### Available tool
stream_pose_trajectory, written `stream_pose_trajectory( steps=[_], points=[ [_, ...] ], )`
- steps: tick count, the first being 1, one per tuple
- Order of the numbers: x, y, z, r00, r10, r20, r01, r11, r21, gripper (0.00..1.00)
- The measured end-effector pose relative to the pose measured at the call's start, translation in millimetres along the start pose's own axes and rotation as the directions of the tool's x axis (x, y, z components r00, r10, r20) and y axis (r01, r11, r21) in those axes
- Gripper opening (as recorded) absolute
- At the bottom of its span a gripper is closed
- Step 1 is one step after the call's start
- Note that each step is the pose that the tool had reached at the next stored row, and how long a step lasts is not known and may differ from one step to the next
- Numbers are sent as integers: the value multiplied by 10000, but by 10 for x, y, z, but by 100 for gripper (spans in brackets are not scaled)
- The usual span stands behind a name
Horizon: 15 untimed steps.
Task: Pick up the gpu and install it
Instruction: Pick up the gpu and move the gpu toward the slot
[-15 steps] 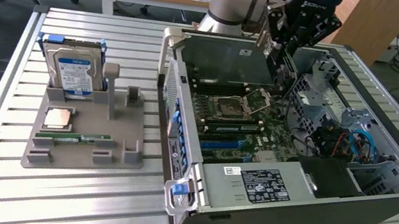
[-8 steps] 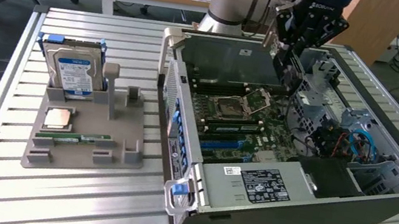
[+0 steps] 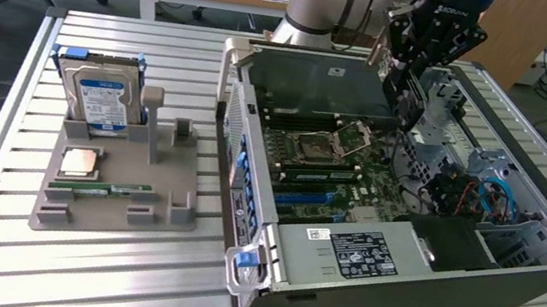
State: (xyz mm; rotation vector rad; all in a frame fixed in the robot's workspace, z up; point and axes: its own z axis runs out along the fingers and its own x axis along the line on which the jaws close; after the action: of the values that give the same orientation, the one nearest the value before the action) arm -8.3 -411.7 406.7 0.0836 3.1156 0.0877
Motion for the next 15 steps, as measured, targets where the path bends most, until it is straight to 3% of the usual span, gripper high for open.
stream_pose_trajectory(
  steps=[7,15],
  points=[
    [-29,2,2,10000,-34,-3,34,10000,-13,26],
    [-277,15,7,10000,-54,-4,54,10000,-18,26]
  ],
)
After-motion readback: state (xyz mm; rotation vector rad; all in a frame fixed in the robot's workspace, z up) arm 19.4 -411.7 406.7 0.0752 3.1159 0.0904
